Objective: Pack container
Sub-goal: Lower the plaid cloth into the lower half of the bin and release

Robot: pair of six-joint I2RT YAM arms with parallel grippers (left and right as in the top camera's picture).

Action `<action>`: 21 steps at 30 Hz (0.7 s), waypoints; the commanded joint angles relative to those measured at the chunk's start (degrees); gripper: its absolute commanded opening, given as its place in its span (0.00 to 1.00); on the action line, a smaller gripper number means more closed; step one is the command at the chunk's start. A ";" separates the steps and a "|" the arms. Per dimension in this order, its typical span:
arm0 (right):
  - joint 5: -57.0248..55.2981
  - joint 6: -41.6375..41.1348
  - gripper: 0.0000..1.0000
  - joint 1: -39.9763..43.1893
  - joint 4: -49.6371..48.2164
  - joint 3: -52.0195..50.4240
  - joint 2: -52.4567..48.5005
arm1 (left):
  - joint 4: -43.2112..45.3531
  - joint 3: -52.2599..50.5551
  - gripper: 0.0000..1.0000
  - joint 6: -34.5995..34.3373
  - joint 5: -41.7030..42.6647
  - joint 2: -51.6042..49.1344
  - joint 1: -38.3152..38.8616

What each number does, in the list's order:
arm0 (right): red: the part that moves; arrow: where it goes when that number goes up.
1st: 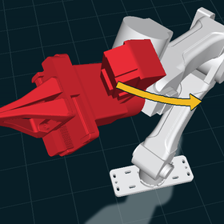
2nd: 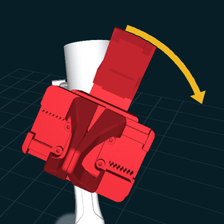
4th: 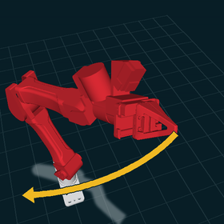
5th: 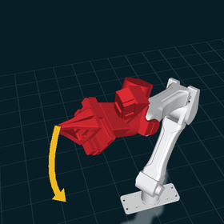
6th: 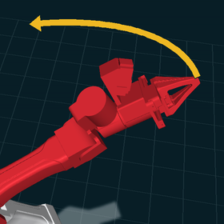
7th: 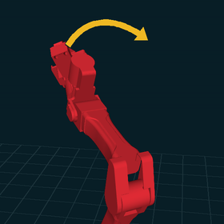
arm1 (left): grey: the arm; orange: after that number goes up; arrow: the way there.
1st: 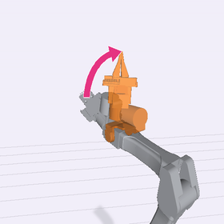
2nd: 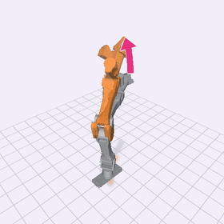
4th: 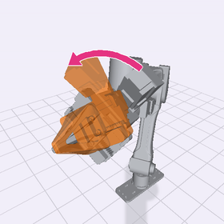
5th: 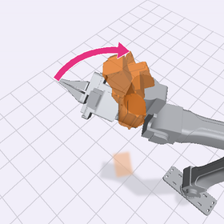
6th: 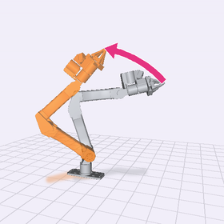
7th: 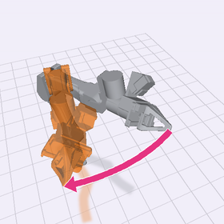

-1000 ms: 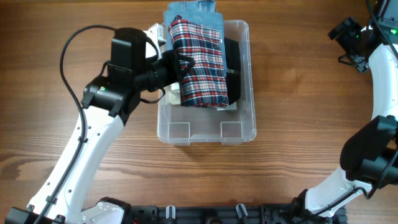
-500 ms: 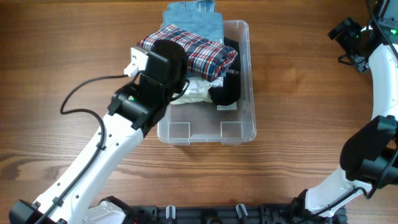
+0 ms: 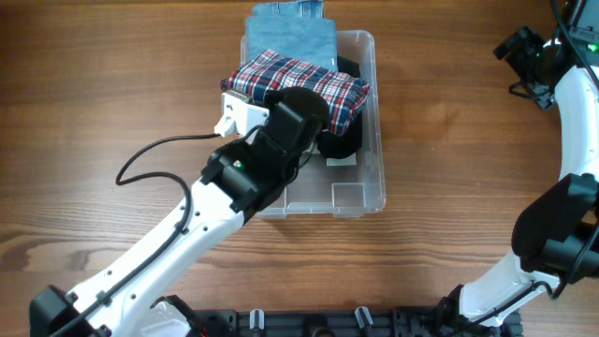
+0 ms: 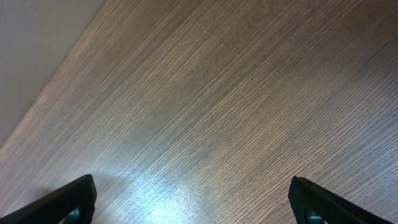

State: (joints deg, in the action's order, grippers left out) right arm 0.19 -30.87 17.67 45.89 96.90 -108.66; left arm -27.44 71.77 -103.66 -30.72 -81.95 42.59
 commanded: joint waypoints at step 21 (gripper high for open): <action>0.31 -0.81 1.00 -0.24 -0.02 0.11 -0.44 | 7.54 1.20 0.99 -0.55 -5.29 -10.38 -0.04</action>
State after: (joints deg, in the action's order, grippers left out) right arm 0.19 -30.87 17.67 45.89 96.90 -108.66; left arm -20.14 71.79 -104.25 -36.05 -91.68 42.74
